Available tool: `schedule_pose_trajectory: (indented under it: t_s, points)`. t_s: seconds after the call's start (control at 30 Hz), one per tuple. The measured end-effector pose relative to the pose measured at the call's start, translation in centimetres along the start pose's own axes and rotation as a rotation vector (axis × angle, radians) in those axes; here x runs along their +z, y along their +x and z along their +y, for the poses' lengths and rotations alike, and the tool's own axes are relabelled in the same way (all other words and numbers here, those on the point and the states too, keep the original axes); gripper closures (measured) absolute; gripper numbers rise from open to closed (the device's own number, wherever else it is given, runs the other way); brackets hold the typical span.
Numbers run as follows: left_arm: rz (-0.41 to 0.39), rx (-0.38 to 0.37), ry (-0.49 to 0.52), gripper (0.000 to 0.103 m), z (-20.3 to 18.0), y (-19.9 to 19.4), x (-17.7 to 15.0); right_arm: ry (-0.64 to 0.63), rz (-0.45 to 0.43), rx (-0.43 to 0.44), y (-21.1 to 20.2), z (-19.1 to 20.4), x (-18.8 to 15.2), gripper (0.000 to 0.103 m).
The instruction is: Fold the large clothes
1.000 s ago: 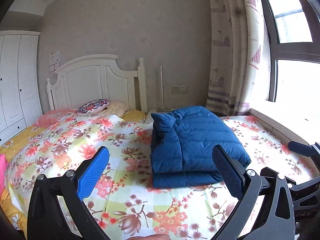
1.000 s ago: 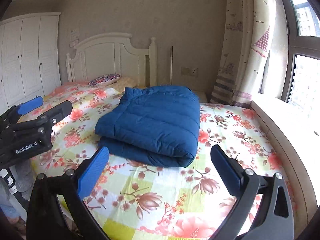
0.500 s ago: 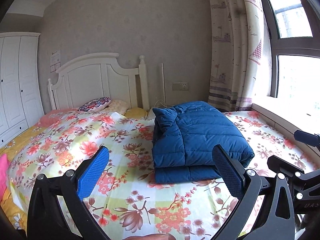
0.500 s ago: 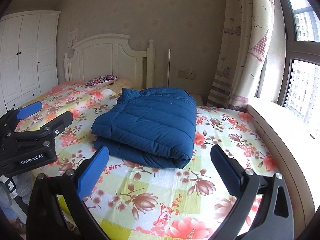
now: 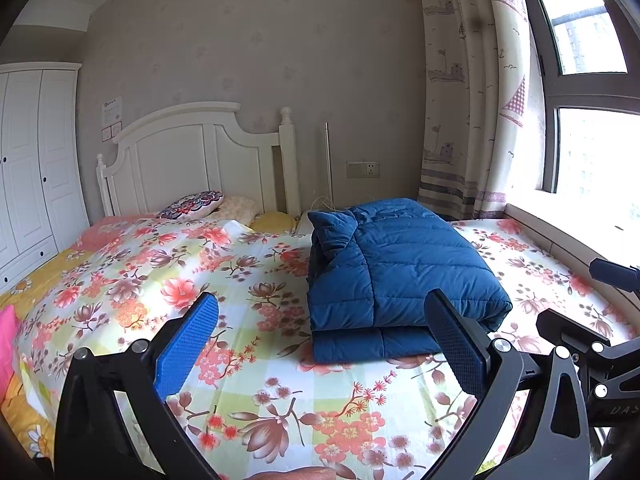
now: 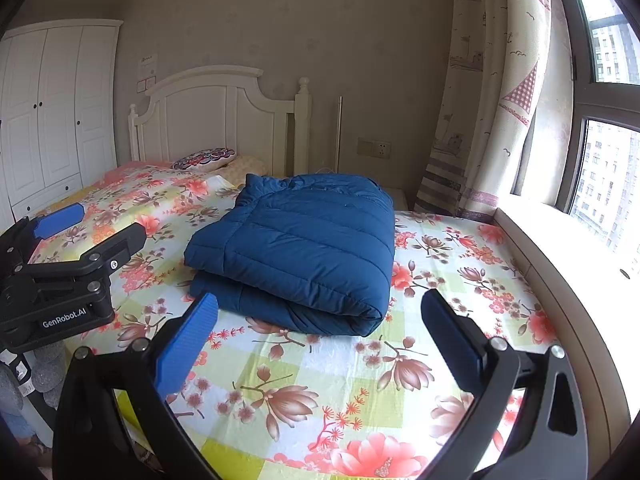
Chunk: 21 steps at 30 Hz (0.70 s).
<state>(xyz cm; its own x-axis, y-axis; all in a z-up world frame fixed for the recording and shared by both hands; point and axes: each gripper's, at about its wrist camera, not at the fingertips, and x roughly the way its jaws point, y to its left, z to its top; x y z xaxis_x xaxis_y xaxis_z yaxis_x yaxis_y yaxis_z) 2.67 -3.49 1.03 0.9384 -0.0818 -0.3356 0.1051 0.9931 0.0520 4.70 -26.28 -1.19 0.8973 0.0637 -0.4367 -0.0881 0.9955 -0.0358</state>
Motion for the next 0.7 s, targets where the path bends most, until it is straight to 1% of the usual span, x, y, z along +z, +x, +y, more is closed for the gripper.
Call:
schedule_pose_trajectory:
  t_s: [0.7]
  points:
    - [0.008, 0.003, -0.008, 0.004, 0.30, 0.13, -0.32, 0.000, -0.008, -0.002, -0.17, 0.19, 0.03, 0.002]
